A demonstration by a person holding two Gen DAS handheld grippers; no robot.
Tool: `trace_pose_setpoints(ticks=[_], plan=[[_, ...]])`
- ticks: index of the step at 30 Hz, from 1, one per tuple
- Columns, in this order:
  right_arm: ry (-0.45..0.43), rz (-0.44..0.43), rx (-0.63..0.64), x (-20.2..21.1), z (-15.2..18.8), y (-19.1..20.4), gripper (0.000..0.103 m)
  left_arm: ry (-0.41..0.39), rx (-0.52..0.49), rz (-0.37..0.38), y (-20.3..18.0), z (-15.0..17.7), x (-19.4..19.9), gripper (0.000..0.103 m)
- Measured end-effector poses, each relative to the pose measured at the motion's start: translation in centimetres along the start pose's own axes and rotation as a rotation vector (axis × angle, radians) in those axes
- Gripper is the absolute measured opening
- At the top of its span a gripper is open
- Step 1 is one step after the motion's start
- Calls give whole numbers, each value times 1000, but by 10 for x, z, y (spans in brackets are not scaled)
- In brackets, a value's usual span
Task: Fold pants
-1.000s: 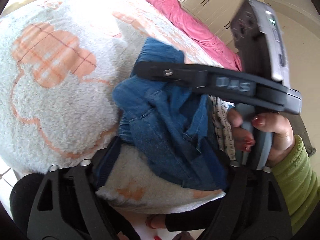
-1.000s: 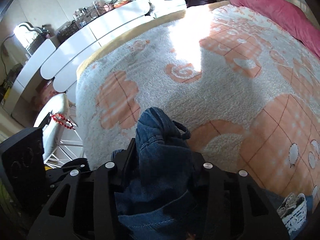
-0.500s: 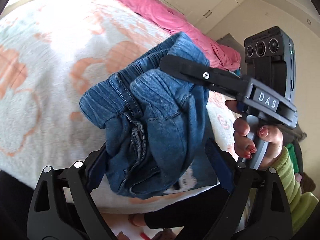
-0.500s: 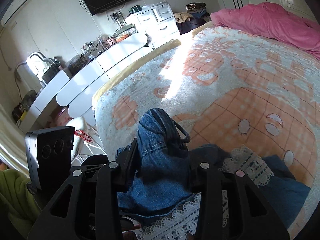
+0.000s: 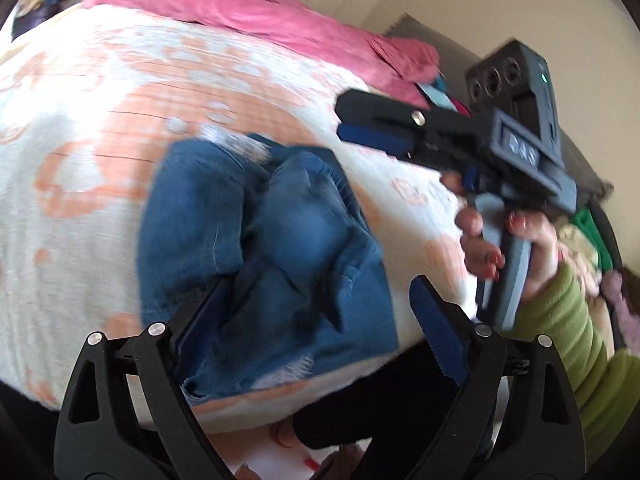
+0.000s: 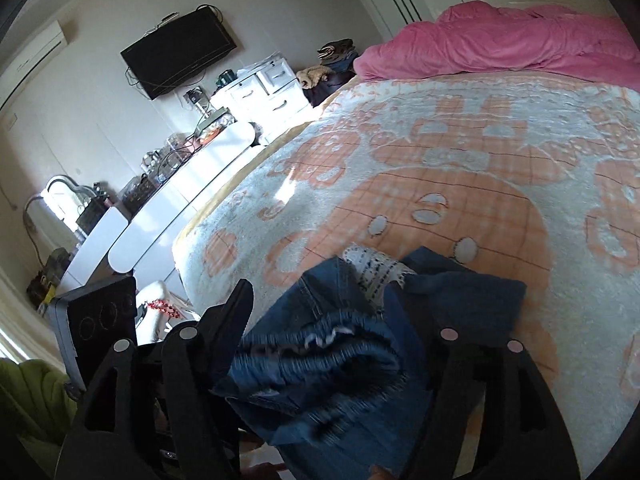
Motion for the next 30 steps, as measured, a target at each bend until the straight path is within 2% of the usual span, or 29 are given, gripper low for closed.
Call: trace_pose_setpoints(ticks=[2,5,9,11,15,18,22,30], plan=[[-1,35,-9,7,8,-6,72,26,-38,6,-4,3,-6,83],[40,65,-13,0,24,-5,72,51,-101,-42,-9,11,-16,83],[146,215,19,-19,47,-21,72,62,-110,-45,-12,14,-18,83],[163,246,-14,-20,57,-36,72,61,-107,-35,-9,17,-13,83],[140,256,-53,-12,63,-44,72,37,-110,-50,-7,11,3,83],[98,254,-29,2,58,-30,74,19,-93,-76,-3,2,11,83],[-1,257,-9,30,51,-11,80,-6,-81,-123,5,-3,17,88],[-97,305,76,65,53,19,86,-28,-59,-172,25,-18,27,91]])
Point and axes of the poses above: each gripper's, at about its wrist camera, not at the fingertips, and x roughly against the way its jaws point, y to its left, z to its underside, the point moved 5 cm from there along -x, roughly the way its jaws point, and after that the axes turned 5 degrees about -z, right-handed, at the moved point
